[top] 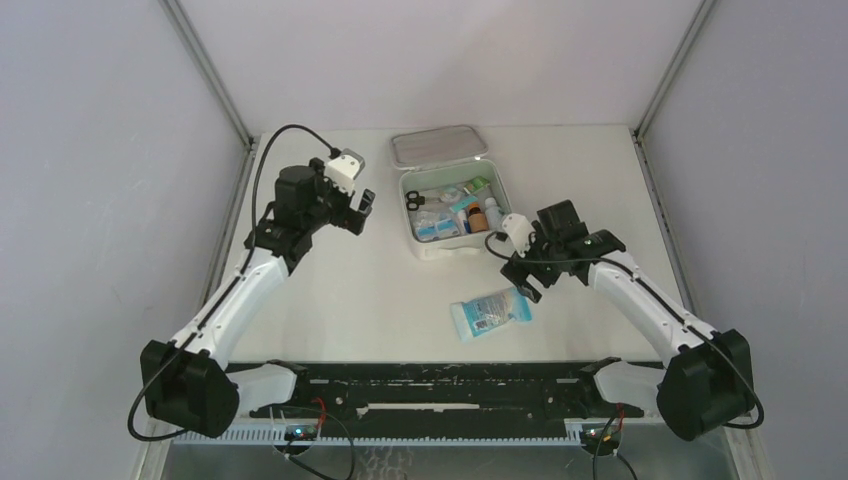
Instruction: Organize the medicine kit
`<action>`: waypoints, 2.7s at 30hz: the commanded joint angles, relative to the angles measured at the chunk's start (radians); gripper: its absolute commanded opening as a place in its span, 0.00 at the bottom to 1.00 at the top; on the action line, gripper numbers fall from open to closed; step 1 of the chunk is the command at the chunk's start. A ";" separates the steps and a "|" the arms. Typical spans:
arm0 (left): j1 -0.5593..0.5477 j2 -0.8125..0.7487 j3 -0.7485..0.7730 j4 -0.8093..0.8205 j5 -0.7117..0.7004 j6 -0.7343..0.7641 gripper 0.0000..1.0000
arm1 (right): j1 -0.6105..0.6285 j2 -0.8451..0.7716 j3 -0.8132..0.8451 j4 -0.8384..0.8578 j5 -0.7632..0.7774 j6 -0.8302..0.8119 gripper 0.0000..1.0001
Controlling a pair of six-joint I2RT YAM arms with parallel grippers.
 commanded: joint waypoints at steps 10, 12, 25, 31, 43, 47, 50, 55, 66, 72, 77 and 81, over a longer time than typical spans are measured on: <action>-0.030 -0.083 -0.064 -0.024 0.242 0.068 1.00 | 0.002 -0.168 -0.072 0.091 0.028 0.050 0.94; -0.066 -0.084 -0.075 -0.028 0.243 0.089 1.00 | -0.019 -0.200 -0.070 0.110 0.030 0.084 0.98; -0.372 0.008 -0.129 0.001 0.152 0.137 1.00 | -0.155 -0.242 -0.029 0.193 0.067 0.235 1.00; -0.495 0.094 -0.098 0.018 0.104 0.121 1.00 | -0.189 -0.273 -0.042 0.206 0.103 0.276 1.00; -0.611 0.295 0.031 -0.005 0.072 0.094 1.00 | -0.267 -0.269 -0.043 0.167 0.120 0.308 0.99; -0.626 0.348 0.070 -0.008 0.104 0.067 1.00 | -0.269 -0.280 -0.044 0.165 0.127 0.302 0.99; -0.651 0.393 0.092 -0.008 0.107 0.046 1.00 | -0.268 -0.296 -0.050 0.174 0.157 0.298 0.98; -0.698 0.439 0.106 0.011 0.101 0.018 1.00 | -0.273 -0.292 -0.054 0.179 0.204 0.302 0.99; -0.793 0.576 0.169 0.019 0.008 -0.033 1.00 | -0.279 -0.278 -0.056 0.177 0.227 0.306 0.98; -0.816 0.638 0.214 0.021 -0.032 -0.040 1.00 | -0.279 -0.283 -0.058 0.170 0.215 0.304 0.98; -0.820 0.670 0.224 0.016 -0.064 -0.033 1.00 | -0.280 -0.287 -0.061 0.168 0.212 0.300 0.98; -0.819 0.685 0.222 0.001 -0.055 -0.027 0.98 | -0.280 -0.283 -0.061 0.165 0.203 0.300 0.98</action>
